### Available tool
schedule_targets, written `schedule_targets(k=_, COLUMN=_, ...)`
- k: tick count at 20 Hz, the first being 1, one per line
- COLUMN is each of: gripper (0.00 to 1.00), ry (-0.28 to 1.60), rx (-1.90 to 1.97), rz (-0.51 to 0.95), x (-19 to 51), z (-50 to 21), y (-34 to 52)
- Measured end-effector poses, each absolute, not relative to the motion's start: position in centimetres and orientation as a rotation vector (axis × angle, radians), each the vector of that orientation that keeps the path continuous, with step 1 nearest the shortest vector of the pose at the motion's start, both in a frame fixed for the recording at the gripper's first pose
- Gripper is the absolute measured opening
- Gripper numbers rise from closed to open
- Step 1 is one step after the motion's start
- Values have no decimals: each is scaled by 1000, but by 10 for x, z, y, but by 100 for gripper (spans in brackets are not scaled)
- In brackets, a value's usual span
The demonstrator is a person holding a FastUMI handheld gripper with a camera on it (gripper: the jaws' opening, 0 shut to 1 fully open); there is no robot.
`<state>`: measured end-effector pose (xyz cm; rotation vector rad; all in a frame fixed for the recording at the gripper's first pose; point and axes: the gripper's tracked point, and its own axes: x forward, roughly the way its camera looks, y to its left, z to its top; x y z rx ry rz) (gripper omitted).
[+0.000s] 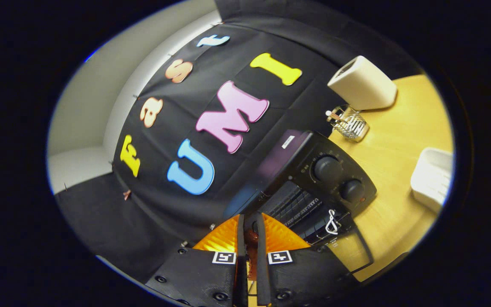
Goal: Open the toaster oven, put the food inside, and close the toaster oven door.
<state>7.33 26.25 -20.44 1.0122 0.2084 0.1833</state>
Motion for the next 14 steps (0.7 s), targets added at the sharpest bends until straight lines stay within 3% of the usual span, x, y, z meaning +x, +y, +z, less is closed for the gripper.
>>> schedule_targets(k=8, gripper=12, ry=145, rx=1165, rz=57, x=120, z=-240, y=267)
schedule_targets(k=14, gripper=12, ry=185, rx=1007, rz=-7, x=146, z=-269, y=268)
